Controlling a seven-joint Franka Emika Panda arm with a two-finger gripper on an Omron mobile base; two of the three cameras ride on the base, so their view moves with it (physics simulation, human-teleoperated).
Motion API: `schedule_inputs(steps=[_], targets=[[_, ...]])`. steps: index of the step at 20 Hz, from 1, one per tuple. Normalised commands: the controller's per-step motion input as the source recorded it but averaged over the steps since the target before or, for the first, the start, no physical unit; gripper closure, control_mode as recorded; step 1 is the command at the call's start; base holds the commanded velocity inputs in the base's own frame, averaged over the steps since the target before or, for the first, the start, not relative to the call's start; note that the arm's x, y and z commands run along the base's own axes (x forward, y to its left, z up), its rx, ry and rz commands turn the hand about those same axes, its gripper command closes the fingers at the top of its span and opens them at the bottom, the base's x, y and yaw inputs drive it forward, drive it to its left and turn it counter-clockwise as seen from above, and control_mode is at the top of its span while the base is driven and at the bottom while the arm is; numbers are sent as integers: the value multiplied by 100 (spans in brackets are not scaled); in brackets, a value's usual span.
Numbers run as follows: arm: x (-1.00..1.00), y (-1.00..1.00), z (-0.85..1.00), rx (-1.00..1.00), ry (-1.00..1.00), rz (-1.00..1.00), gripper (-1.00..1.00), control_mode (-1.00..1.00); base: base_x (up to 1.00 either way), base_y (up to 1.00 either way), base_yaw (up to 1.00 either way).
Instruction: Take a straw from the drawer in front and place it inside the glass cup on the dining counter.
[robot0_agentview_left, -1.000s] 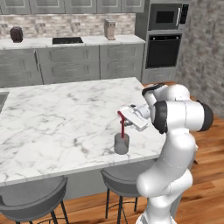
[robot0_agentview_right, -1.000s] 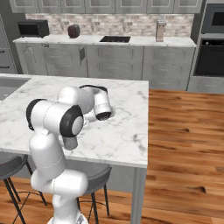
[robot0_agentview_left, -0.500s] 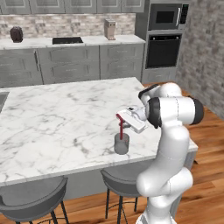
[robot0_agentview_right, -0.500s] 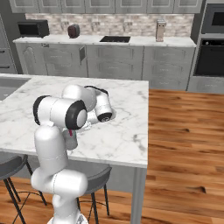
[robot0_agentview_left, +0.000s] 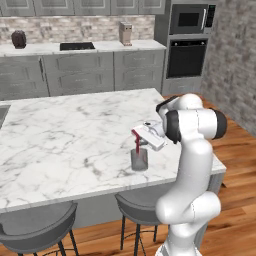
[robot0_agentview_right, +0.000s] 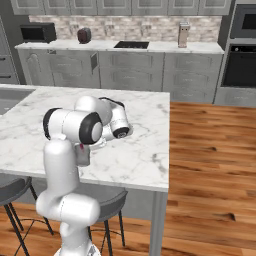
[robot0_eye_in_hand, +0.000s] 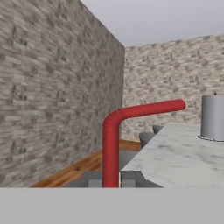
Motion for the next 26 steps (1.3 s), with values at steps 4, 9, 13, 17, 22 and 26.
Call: schedule_inputs(steps=[4, 9, 13, 17, 22, 26], targets=[[-6, 0, -15, 0, 0, 1, 100, -100, 0, 0, 0], [-66, 0, -6, 0, 0, 0, 100, -100, 0, 0, 0], [-76, 0, 0, 0, 0, 0, 100, -100, 0, 0, 0], [-35, 0, 0, 0, -2, 0, 100, -100, 0, 0, 0], [-1, 1, 0, 0, -4, 0, -100, -100, 0, 0, 0], [2, 0, 0, 0, -7, 0, -100, -100, 0, 0, 0]])
